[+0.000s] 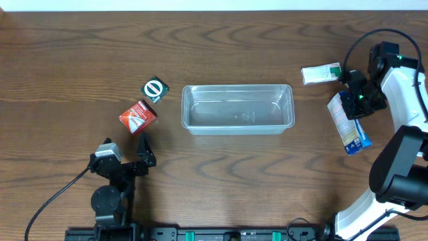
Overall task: Pack container
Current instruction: 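Carry the blue box with right gripper over the clear container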
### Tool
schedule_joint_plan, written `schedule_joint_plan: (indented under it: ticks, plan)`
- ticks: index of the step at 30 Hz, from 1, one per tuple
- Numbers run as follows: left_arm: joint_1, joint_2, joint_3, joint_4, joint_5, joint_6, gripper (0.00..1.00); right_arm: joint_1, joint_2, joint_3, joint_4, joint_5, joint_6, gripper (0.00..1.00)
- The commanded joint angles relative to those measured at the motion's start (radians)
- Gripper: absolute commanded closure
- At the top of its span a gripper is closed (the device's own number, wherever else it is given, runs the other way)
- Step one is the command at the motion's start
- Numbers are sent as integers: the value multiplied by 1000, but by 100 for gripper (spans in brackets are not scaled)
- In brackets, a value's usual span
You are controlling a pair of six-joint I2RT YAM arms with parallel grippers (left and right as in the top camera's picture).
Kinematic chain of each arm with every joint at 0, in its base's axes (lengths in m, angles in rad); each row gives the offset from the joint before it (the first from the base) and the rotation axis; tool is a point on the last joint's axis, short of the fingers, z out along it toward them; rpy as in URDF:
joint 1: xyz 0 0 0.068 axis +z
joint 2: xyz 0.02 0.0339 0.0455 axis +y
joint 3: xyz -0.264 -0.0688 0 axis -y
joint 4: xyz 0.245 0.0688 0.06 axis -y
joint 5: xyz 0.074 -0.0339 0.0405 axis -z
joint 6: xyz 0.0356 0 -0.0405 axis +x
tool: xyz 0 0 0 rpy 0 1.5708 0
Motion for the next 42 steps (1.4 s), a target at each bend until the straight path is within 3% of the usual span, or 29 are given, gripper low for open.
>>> schedule_joint_plan:
  ticks: [1,12,24,33,42]
  plan:
    - [5,1,-15,-34,11,3,2,18,4,29,-38,-23,94,99]
    - [5,1,-15,-34,11,3,2,163,-148,137,-108,-93,1,99]
    - [5,1,-15,-34,11,3,2,526,-442,208,-52,-92,-476,99]
    - [5,1,-15,-34,11,3,2,719,-363,187,-54,-77,-620,99]
    - [5,1,-15,-34,11,3,2,730,-214,187,-40,-58,-656,99]
